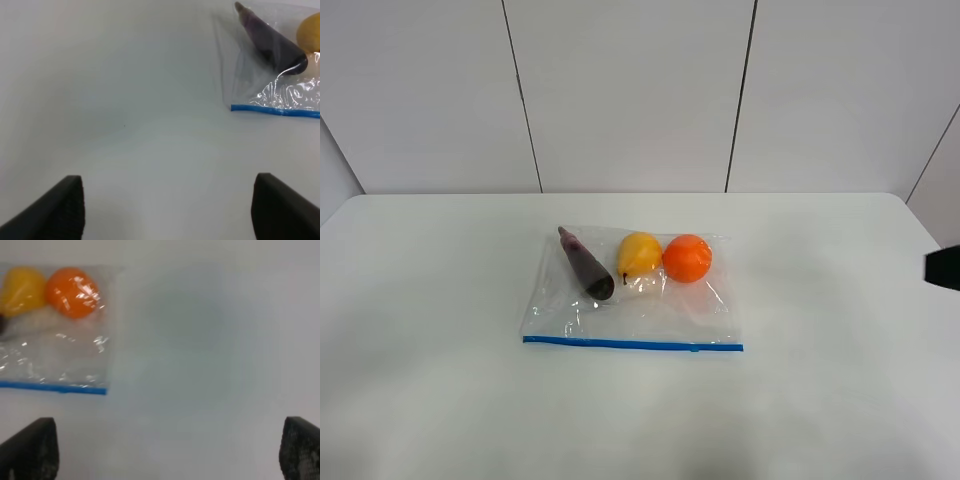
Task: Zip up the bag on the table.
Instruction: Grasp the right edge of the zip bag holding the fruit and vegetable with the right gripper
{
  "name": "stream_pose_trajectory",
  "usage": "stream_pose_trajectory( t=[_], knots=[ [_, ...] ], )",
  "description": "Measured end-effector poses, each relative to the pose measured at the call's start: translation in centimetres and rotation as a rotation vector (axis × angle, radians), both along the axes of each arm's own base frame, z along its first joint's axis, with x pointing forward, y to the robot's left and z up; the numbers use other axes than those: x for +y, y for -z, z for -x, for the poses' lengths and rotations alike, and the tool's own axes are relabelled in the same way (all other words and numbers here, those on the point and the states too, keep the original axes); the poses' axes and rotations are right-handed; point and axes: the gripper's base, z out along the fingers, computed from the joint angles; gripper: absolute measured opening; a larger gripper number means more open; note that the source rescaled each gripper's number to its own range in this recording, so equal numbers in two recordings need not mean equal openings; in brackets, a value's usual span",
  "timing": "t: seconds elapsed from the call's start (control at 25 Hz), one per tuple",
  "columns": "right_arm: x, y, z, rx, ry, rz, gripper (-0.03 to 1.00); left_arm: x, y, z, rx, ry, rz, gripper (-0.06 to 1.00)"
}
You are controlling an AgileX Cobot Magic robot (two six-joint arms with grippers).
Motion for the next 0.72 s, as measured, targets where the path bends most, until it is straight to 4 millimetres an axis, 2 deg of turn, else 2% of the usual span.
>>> stream_pose_trajectory(
  t=[0.16,0.4,0.6,0.72],
  knots=[
    [1.3,2.2,-5.0,0.172,-0.093,-0.146,0.98,0.0,0.0,0.0,0.0,0.0,0.0,1.0],
    [3.0,7.9,-10.8,0.373,-0.216,-0.333,0.97,0.0,0.0,0.0,0.0,0.0,0.0,1.0],
    [3.5,11.2,-13.0,0.438,-0.278,-0.403,0.97,0.0,0.0,0.0,0.0,0.0,0.0,1.0],
    [2.8,12.4,-13.7,0.451,-0.266,-0.421,0.97,0.0,0.0,0.0,0.0,0.0,0.0,1.0]
  ],
)
